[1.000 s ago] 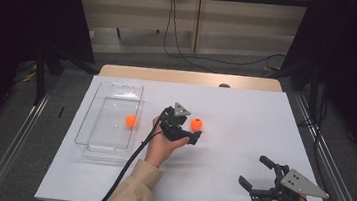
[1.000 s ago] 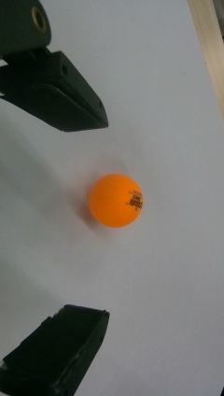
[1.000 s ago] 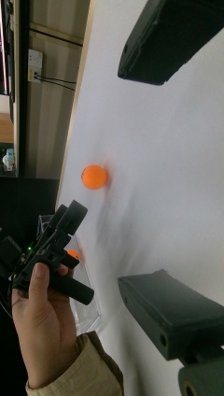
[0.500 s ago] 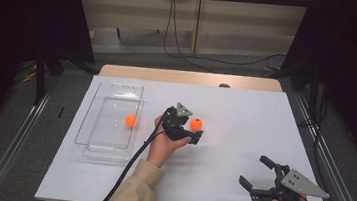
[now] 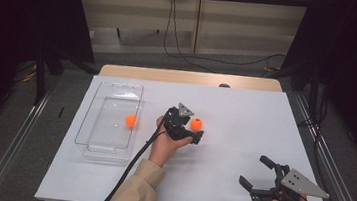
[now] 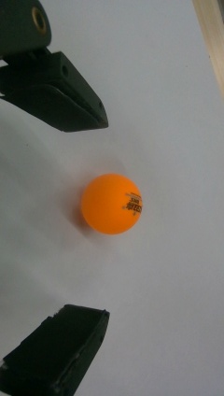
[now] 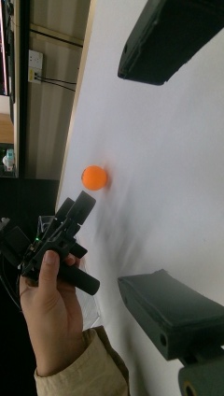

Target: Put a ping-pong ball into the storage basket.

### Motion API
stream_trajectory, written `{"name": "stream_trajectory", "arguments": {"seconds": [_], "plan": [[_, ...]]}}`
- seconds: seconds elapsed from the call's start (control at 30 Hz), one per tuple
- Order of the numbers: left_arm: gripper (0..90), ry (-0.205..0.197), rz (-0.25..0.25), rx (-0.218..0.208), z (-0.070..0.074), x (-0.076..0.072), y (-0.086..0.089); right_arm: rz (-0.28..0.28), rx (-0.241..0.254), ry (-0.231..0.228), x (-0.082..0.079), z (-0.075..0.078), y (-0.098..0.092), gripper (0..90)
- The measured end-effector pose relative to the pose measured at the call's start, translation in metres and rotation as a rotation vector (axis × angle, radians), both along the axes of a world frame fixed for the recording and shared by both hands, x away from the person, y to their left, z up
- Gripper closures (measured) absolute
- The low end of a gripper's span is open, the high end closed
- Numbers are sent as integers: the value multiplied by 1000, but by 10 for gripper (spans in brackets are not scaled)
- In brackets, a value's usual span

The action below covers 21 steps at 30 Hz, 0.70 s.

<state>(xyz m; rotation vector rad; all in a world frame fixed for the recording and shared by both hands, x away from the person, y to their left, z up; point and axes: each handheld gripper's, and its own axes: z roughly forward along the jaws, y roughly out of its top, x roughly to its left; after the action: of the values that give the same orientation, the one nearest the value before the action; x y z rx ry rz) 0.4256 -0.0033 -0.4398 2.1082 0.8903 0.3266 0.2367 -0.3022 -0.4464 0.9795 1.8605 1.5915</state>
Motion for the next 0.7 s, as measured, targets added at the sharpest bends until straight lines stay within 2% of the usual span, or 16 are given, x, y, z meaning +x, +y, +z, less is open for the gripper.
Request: {"name": "stream_trajectory", "arguments": {"seconds": [0.27,0.37,0.43,0.7], "plan": [[77,4,-2,-15,-1,2,-4,-1,0,-1,0,0,0,20],[77,-1,-11,-8,0,2,-5,1,2,0,0,0,0,20],[77,2,-4,-18,-1,3,-7,-1,6,1,0,0,0,20],[78,1,3,-14,-3,6,-8,-1,3,-1,0,0,0,20]]}}
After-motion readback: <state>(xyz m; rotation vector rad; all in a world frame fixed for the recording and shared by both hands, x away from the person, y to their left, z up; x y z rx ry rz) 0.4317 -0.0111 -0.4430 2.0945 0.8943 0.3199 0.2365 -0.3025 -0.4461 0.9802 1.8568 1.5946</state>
